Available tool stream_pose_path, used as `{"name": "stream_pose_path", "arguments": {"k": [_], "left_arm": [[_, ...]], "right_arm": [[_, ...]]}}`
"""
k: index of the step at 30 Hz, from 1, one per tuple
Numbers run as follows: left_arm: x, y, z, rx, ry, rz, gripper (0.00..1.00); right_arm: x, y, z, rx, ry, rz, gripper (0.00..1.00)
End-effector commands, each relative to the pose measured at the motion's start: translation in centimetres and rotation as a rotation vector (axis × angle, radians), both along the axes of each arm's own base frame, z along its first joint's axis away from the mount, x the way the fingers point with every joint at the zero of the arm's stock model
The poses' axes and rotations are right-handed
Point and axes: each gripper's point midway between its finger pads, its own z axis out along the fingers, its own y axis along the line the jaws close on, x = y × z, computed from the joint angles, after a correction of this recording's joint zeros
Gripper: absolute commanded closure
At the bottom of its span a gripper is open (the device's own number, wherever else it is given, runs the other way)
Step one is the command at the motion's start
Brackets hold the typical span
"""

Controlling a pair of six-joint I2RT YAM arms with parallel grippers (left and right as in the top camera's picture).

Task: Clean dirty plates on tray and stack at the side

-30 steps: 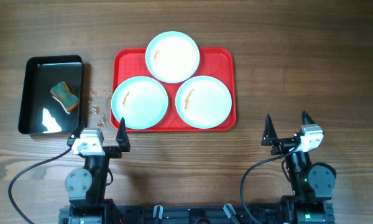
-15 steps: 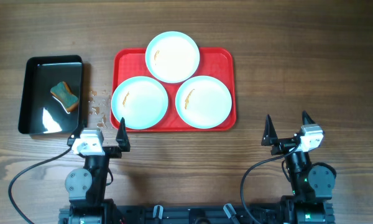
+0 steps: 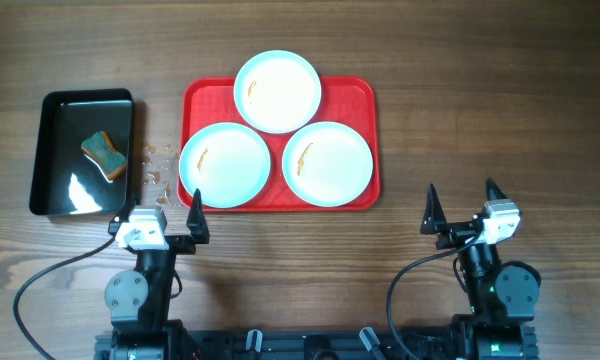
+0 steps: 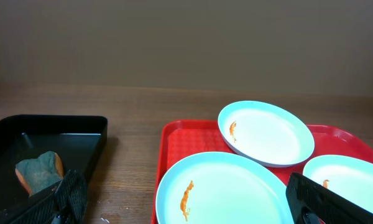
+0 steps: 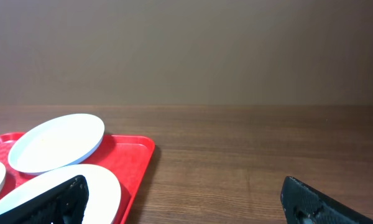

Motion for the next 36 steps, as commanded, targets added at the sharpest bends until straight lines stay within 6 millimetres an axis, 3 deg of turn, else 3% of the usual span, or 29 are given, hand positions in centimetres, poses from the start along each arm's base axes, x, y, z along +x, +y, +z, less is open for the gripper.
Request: {"name": "stream_pose_path", "arguments": {"k": [1, 4, 10, 14, 17, 21, 24, 27, 34, 36], "left_arm": [[0.0, 0.1, -0.3, 0.019, 0.002, 0.003, 0.00], [0.0, -0.3, -0.2, 0.006, -0.001, -0.019, 0.00], [-1.7, -7.1, 0.7, -0.151, -0.002, -0.418, 0.00], [-4.0, -10.5, 3.4, -0.159, -0.093, -0.662, 0.00], [-5.4, -11.7, 5.4, -0.113, -0.184, -0.766, 0.00], [-5.9, -11.4, 8.5, -0.071, -0.334, -0.749, 0.00], [-5.6, -9.1, 12.6, -0.121, -0.470, -0.600, 0.00], [-4.2, -7.1, 14.4, -0.139, -0.438, -0.458, 0.00], [2.6, -3.8, 13.6, -0.192, 0.048, -0.216, 0.00], [5.5, -3.7, 12.4, -0.180, 0.314, -0.198, 0.00]], "right_arm": [[0.0, -0.2, 0.4, -0.013, -0.017, -0.013, 0.00], [0.0, -0.2, 0.4, -0.013, -0.017, -0.013, 0.00], [0.0, -0.2, 0.4, -0.013, -0.017, -0.013, 0.00], [0.0, -0.2, 0.3, -0.013, -0.017, -0.013, 0.00], [0.0, -0.2, 0.4, -0.013, -0.017, -0.013, 0.00], [0.0, -0.2, 0.3, -0.013, -0.017, -0.013, 0.00], [0.0, -0.2, 0.3, -0.013, -0.017, -0.013, 0.00], [0.0, -0.2, 0.4, -0.013, -0.017, -0.013, 0.00], [0.0, -0.2, 0.3, -0.013, -0.015, -0.013, 0.00], [0.0, -0.2, 0.3, -0.013, -0.015, -0.013, 0.00]]}}
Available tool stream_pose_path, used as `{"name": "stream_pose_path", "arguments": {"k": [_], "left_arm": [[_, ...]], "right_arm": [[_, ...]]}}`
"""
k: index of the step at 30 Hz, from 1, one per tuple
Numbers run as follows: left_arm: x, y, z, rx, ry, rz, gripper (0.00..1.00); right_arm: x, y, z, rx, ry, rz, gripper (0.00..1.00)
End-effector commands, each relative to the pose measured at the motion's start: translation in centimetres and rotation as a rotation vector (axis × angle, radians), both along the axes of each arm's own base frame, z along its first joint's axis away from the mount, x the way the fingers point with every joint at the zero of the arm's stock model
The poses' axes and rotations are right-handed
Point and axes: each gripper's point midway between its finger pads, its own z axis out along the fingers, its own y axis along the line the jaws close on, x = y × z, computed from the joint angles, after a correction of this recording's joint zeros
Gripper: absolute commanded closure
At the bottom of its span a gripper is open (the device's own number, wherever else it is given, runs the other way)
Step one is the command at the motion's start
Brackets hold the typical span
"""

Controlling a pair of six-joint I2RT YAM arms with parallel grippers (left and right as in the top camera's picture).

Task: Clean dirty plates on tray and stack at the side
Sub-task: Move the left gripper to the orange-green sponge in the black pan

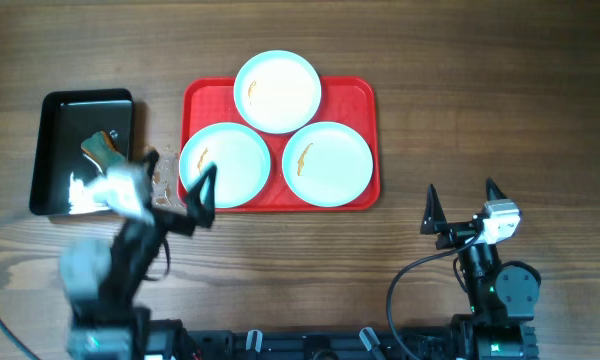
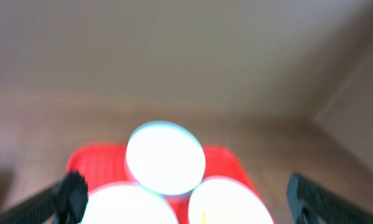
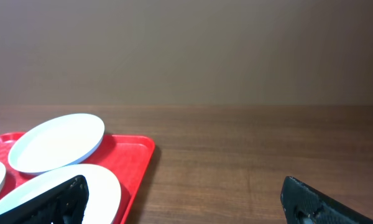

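Three pale blue plates lie on the red tray point(image 1: 365, 105): a back plate point(image 1: 277, 92), a left plate point(image 1: 230, 160) and a right plate point(image 1: 327, 163), each with an orange smear. A blue-and-orange sponge point(image 1: 98, 143) lies in the black tray point(image 1: 52, 125), partly hidden by my left arm. My left gripper point(image 1: 175, 178) is open and motion-blurred, between the black tray and the left plate's near edge. Its wrist view is blurred, with the back plate point(image 2: 165, 157) ahead. My right gripper point(image 1: 462, 205) stands open and holds nothing, right of the red tray.
Small drops or crumbs point(image 1: 162, 165) dot the wood between the two trays. The right wrist view shows the red tray's corner point(image 3: 140, 149) and bare wooden table point(image 3: 248, 155) to its right.
My left arm has left its place at the near edge and now sits farther forward and left, with its gripper by the black tray and the left plate. The right arm has not moved.
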Motion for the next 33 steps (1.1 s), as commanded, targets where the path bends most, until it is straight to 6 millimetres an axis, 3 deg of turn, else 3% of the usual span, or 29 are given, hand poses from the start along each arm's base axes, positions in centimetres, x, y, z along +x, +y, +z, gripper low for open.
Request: {"name": "stream_pose_path", "arguments": {"k": [1, 6, 8, 12, 16, 25, 29, 33], "left_arm": [[4.4, 1.4, 0.2, 0.081, 0.256, 0.055, 0.00], [7.9, 0.4, -0.7, 0.051, 0.458, -0.021, 0.00], [9.4, 1.1, -0.9, 0.024, 0.504, 0.028, 0.00], [11.1, 4.9, -1.5, 0.006, 0.685, 0.241, 0.00], [12.9, 10.3, -2.2, 0.050, 0.866, 0.484, 0.00], [16.7, 15.5, -5.4, -0.178, 0.898, 0.534, 0.00], [16.3, 17.8, -8.0, -0.204, 0.974, 0.576, 0.00], [14.9, 18.2, -12.7, -0.223, 1.142, 0.590, 0.00]], "right_arm": [[0.0, -0.2, 0.3, -0.013, -0.015, -0.013, 0.00], [0.0, -0.2, 0.3, -0.013, -0.015, -0.013, 0.00], [0.0, -0.2, 0.3, -0.013, -0.015, -0.012, 0.00], [0.0, -0.2, 0.3, -0.013, -0.015, -0.013, 0.00], [0.0, -0.2, 0.3, -0.013, -0.015, -0.012, 0.00], [0.0, -0.2, 0.3, -0.013, -0.015, -0.012, 0.00], [0.0, -0.2, 0.3, -0.013, -0.015, -0.012, 0.00], [0.0, -0.2, 0.3, -0.013, -0.015, -0.013, 0.00]]}}
